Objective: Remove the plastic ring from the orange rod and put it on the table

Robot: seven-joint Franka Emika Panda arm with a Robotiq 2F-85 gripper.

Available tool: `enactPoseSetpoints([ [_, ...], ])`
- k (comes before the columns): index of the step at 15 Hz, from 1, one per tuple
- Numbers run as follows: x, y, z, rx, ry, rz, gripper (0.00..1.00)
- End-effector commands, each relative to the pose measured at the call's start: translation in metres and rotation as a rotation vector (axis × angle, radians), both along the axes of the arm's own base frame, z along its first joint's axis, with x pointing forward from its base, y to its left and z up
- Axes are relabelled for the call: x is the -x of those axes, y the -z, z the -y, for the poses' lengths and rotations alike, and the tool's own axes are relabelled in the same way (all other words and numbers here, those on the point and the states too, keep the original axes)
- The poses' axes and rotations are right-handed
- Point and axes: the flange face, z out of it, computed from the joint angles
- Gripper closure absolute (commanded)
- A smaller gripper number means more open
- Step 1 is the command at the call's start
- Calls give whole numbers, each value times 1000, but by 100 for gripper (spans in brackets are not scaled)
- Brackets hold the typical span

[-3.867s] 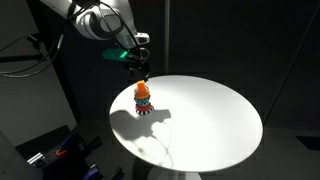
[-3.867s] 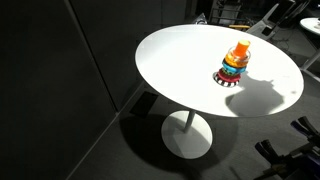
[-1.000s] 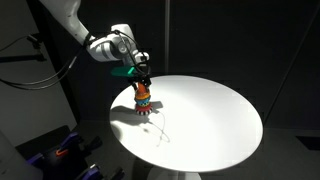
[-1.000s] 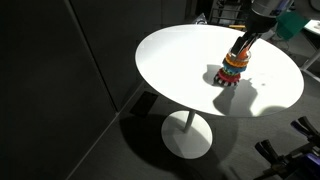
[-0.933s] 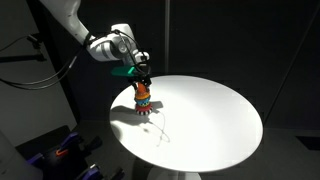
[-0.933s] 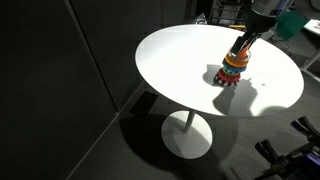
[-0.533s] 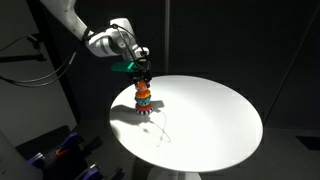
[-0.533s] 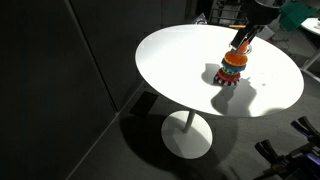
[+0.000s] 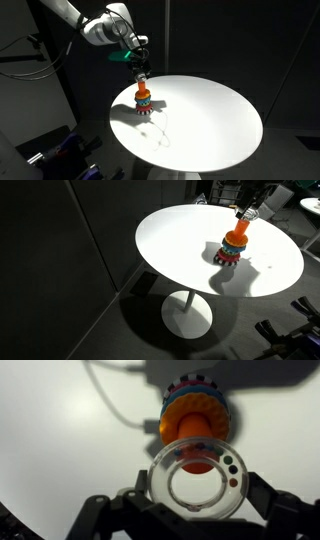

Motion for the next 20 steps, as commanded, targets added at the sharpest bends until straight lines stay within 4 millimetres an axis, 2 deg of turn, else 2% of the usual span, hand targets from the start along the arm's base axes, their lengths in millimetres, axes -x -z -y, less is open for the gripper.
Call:
enactPoseSetpoints([
  [1,-3,-25,20,1,57,13,30],
  [5,-10,-16,59,25,123,4,30],
  [10,-10,19,114,52,208,-54,30],
  [12,-10,33,129,61,232,-80,30],
  [13,-9,40,135,62,241,-97,1],
  [17,-8,59,144,70,257,-136,0],
  [20,-7,64,142,70,253,-155,0],
])
